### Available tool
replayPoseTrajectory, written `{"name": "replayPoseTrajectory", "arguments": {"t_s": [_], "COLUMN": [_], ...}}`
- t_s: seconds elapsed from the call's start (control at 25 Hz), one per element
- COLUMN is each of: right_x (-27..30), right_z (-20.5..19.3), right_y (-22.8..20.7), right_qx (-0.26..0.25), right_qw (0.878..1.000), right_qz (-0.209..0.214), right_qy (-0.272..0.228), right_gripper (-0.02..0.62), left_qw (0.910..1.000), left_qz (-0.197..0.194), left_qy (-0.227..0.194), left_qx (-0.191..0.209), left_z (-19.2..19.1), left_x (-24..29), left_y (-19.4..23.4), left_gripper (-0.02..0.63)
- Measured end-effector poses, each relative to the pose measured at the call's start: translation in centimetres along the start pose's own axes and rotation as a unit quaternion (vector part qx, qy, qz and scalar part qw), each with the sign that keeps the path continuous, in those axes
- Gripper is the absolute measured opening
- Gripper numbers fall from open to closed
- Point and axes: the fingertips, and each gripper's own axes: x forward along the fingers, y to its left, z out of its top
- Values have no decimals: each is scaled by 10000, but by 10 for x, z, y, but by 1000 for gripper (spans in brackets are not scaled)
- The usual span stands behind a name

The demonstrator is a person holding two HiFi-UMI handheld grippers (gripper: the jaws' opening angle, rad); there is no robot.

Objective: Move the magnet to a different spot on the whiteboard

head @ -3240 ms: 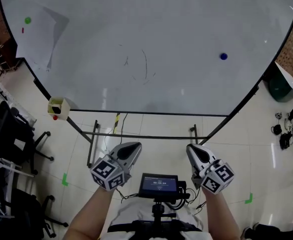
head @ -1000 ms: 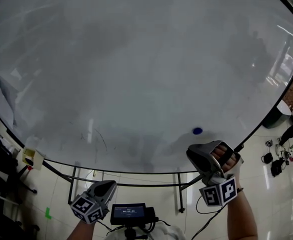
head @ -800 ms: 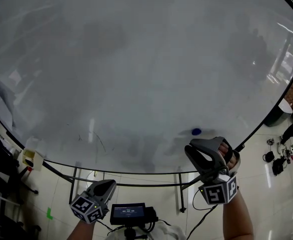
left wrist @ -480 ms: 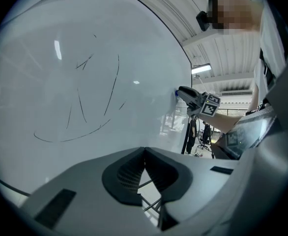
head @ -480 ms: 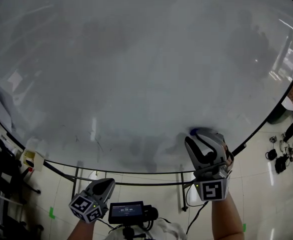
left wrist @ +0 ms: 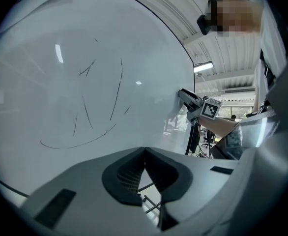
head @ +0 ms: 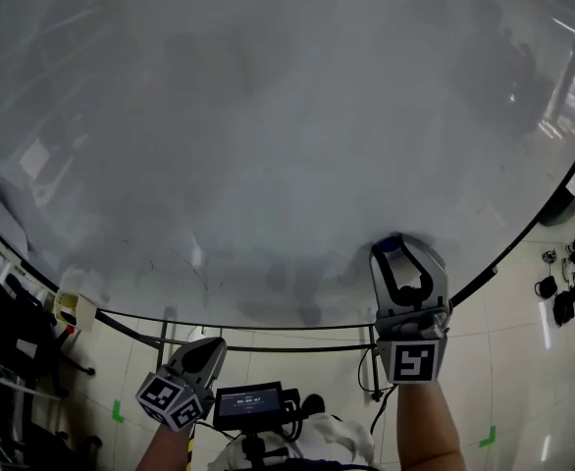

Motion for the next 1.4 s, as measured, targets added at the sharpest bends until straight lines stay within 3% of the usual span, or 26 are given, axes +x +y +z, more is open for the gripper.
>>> {"name": "replayPoseTrajectory", "arguments": {"t_s": [0.4, 0.68, 1.16, 1.4], "right_x": [-4, -6, -6, -5], "right_z": [-10, -10, 2, 25], "right_y": [0, 6, 0, 17], "right_qx": [37, 211, 967, 1797], "right_qw": [9988, 9987, 9939, 9833], "right_qz": [-457, -457, -502, -269], "right_qy": [156, 123, 165, -47], "right_gripper": [176, 155, 152, 152], "left_qw": [9999, 9999, 9998, 9997], "left_qz": [5, -40, 37, 132], "left_qy": [54, 21, -81, -163], "left_qx": [92, 160, 171, 152], "left_z": [5, 7, 9, 4], "left_x": [-2, -4, -24, -54], "left_y": [0, -3, -8, -9], "left_gripper": [34, 34, 34, 34]}}
